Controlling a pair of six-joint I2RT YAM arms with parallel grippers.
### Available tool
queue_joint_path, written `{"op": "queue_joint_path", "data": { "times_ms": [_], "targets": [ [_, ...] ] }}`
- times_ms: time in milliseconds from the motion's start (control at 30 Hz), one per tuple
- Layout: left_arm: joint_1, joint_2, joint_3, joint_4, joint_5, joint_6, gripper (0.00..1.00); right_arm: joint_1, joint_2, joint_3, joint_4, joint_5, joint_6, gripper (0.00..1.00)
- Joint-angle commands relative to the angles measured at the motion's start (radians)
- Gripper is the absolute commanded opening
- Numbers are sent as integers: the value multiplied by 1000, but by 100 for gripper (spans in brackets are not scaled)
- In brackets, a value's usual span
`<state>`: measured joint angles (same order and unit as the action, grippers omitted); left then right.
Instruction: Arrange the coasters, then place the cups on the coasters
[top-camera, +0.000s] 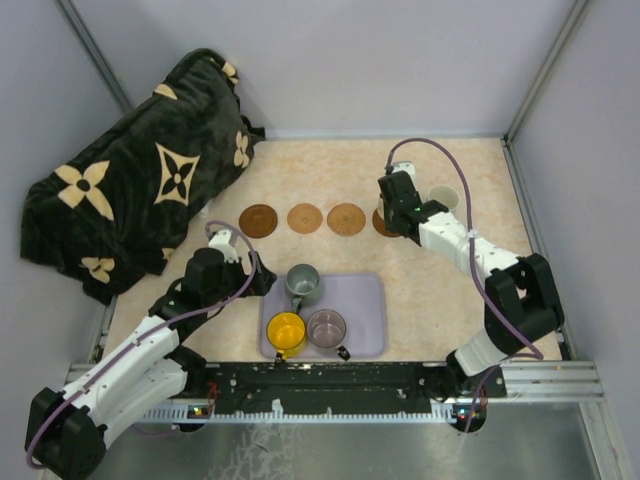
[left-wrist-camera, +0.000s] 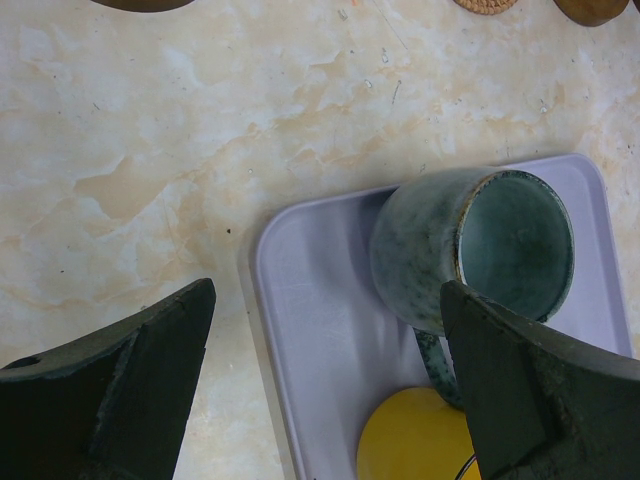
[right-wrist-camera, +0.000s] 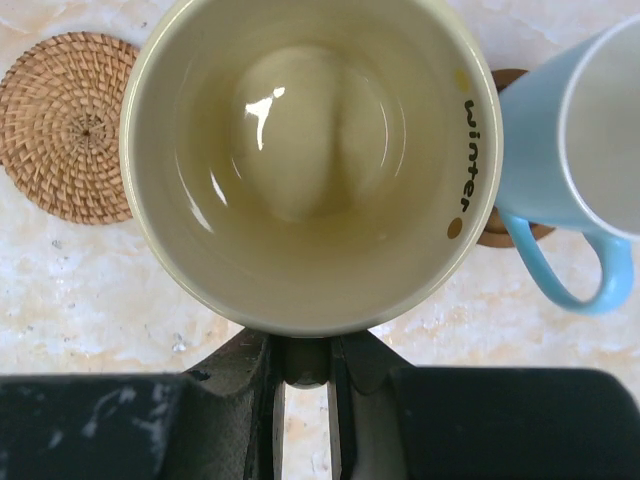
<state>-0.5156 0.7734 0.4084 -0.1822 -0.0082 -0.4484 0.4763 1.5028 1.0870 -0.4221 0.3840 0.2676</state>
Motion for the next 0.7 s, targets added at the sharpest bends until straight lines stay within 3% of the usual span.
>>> {"op": "queue_joint_path", "data": {
  "times_ms": [0,267,667],
  "targets": [
    [-9,1,-2,32,5,8,100,-34,43,108,141,-56,-36,0],
    [-8,16,3,36,4,8,100,-60,123,154,144,-80,-55,0],
    [-8,31,6,38,8,8,100,-67,118,98,134,-69,-54,0]
  ]
}}
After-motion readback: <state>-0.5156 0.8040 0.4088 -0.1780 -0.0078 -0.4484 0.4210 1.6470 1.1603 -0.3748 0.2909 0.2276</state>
